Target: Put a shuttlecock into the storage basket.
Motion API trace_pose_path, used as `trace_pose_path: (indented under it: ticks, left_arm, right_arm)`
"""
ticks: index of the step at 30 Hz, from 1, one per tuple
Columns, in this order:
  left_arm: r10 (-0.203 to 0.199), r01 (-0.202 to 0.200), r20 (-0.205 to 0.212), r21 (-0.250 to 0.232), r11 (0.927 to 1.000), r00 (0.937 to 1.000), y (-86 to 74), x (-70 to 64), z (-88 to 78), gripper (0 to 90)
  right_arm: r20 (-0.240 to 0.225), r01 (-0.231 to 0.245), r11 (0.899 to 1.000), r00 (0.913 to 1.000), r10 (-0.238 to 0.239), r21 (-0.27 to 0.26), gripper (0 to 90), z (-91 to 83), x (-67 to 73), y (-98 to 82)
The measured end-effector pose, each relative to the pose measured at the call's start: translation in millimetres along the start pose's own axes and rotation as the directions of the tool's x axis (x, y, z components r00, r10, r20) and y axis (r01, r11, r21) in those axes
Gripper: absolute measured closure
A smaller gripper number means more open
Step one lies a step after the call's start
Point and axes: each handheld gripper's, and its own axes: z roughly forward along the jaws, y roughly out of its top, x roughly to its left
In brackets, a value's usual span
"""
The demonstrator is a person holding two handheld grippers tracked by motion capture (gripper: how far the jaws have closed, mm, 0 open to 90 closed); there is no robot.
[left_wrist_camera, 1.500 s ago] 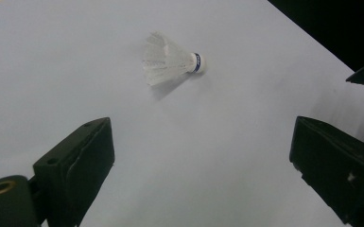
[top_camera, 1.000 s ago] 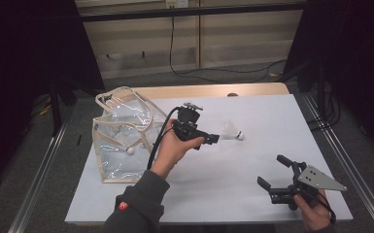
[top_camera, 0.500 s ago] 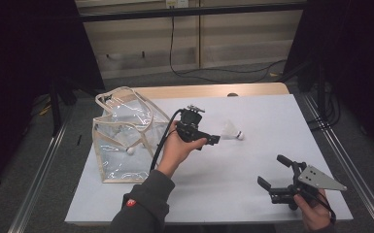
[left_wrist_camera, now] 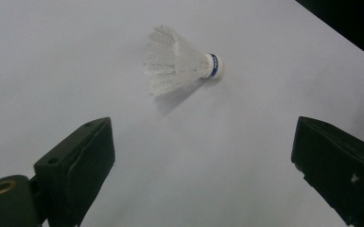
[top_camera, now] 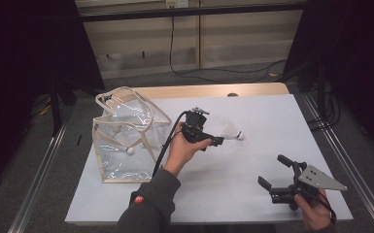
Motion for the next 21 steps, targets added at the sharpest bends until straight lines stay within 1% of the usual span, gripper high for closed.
trace_pose_path:
  ticks: [1, 3, 5, 6, 12, 16, 17, 20, 21]
  left_arm:
    - [0.005, -0.005, -0.003, -0.003, 1.0000, 1.0000, 0.0, 0.7, 1.3, 7.3]
    - [0.001, -0.001, -0.010, -0.011, 0.9999, 0.9999, -0.2, 1.6, 3.9, 7.6]
    - [-0.002, 0.002, -0.012, -0.004, 1.0000, 0.9999, -0.5, 2.3, 6.5, 7.6]
    - [-0.004, 0.004, -0.021, -0.004, 1.0000, 0.9998, -0.8, 2.2, 7.8, 7.6]
    - [-0.006, 0.006, -0.028, 0.000, 1.0000, 0.9996, -1.7, 0.6, 14.7, 8.1]
    - [0.001, -0.001, -0.034, 0.002, 1.0000, 0.9994, -1.3, 1.1, 18.3, 8.9]
    - [-0.004, 0.004, -0.037, -0.005, 1.0000, 0.9993, -1.3, 0.9, 19.6, 9.0]
    - [-0.001, 0.001, -0.039, -0.005, 1.0000, 0.9992, -1.0, 1.9, 21.4, 9.4]
    - [-0.004, 0.003, -0.046, -0.010, 0.9999, 0.9989, -1.1, 2.1, 22.1, 9.5]
  right_arm:
    - [0.001, -0.001, 1.000, 1.0000, 0.001, 0.000, 0.1, 0.1, 0.0, -0.1]
    - [0.000, -0.001, 1.000, 1.0000, 0.001, -0.001, 0.1, 0.4, -0.2, -0.2]
    - [0.000, 0.001, 1.000, 1.0000, -0.001, 0.000, 0.1, 0.6, -0.3, -0.2]
    - [0.000, 0.002, 1.000, 1.0000, -0.002, 0.001, 0.1, 0.5, -0.2, -0.2]
    - [0.000, -0.002, 1.000, 1.0000, 0.002, -0.002, 0.1, -0.2, 0.1, 0.1]
    - [0.001, -0.001, 1.000, 1.0000, 0.001, -0.005, 0.1, -0.7, 0.0, 0.4]
    - [0.001, -0.002, 1.000, 1.0000, 0.002, -0.004, 0.1, -0.7, 0.1, 0.4]
    - [0.001, -0.003, 1.000, 1.0000, 0.003, -0.004, 0.1, -0.8, 0.2, 0.4]
    - [0.002, -0.001, 1.000, 1.0000, 0.001, -0.004, 0.1, -0.7, 0.1, 0.4]
